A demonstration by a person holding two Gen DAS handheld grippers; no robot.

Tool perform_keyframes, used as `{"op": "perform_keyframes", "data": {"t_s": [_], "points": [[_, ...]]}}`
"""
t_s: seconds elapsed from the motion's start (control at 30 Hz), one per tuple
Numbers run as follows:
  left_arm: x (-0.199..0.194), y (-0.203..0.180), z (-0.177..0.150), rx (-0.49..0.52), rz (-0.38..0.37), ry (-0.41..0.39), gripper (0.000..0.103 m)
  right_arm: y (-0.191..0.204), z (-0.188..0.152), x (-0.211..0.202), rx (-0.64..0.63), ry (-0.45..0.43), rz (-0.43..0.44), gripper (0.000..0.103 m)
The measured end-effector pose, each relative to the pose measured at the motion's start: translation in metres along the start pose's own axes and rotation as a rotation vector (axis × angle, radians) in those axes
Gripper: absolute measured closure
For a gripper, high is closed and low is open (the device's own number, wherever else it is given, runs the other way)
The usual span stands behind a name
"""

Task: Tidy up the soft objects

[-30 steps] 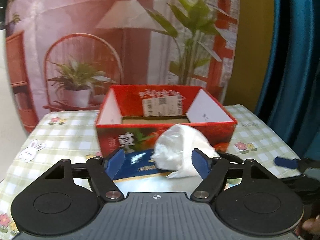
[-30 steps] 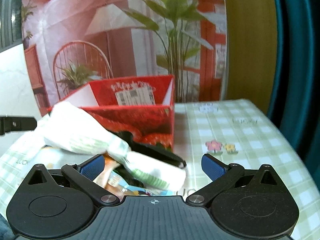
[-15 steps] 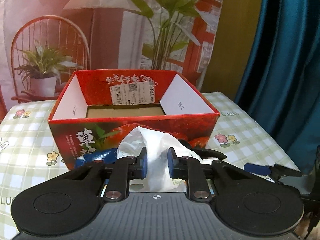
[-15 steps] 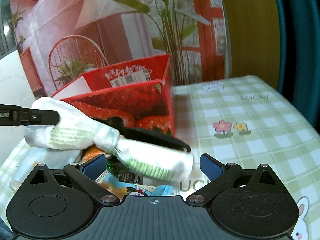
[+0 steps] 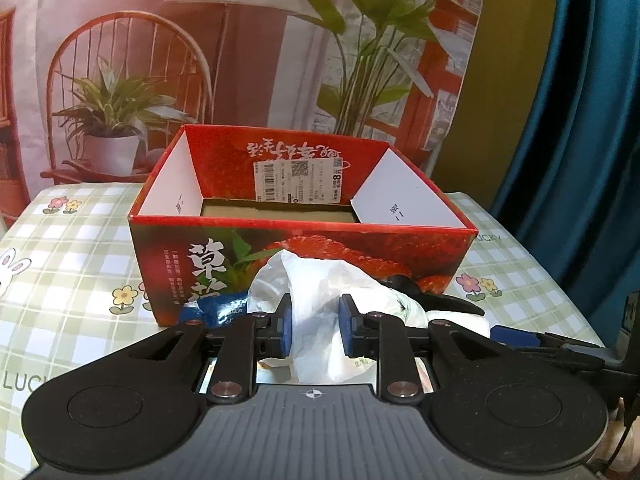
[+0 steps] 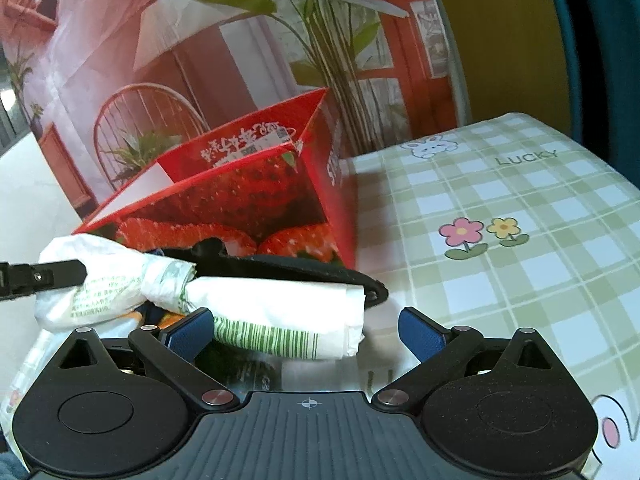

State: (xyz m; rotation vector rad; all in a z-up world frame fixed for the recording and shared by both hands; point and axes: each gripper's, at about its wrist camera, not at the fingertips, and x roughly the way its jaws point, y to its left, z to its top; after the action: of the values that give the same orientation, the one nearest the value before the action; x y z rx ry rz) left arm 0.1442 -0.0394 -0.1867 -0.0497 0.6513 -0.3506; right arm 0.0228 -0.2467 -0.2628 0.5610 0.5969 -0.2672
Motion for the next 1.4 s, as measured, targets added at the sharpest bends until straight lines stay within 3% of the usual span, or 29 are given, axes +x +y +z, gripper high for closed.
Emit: {"op": "perform_keyframes", "data": {"t_s": [0.13, 0.33, 0.5, 0.67, 1.1, 1.23, 1.4], "points": [[0.001, 0.001, -0.002, -0.008, -0.004, -0.003, 0.076, -0.002, 0.003, 0.006, 0.005, 0.003, 0.044, 0.006], [-0.001, 0.005, -0.003, -0.03, -0.006, -0.012, 0.076, -0.001, 0.002, 0.008, 0.032, 0.031, 0.095, 0.025], [-0.009, 0.014, -0.005, -0.067, -0.002, -0.025, 0.076, 0.005, 0.005, -0.016, 0.028, -0.028, 0.122, 0.039], [-0.018, 0.026, -0.006, -0.115, 0.009, -0.055, 0.077, 0.01, 0.013, -0.033, 0.002, -0.079, 0.142, 0.061], [-0.035, 0.03, 0.0, -0.132, -0.027, -0.148, 0.077, 0.036, 0.032, -0.059, -0.069, -0.169, 0.199, 0.075], [-0.039, 0.032, 0.003, -0.134, -0.026, -0.17, 0.078, 0.041, 0.036, -0.064, -0.086, -0.185, 0.201, 0.087], [-0.044, 0.033, 0.013, -0.118, -0.028, -0.211, 0.078, 0.046, 0.043, -0.066, -0.104, -0.203, 0.207, 0.089]]}}
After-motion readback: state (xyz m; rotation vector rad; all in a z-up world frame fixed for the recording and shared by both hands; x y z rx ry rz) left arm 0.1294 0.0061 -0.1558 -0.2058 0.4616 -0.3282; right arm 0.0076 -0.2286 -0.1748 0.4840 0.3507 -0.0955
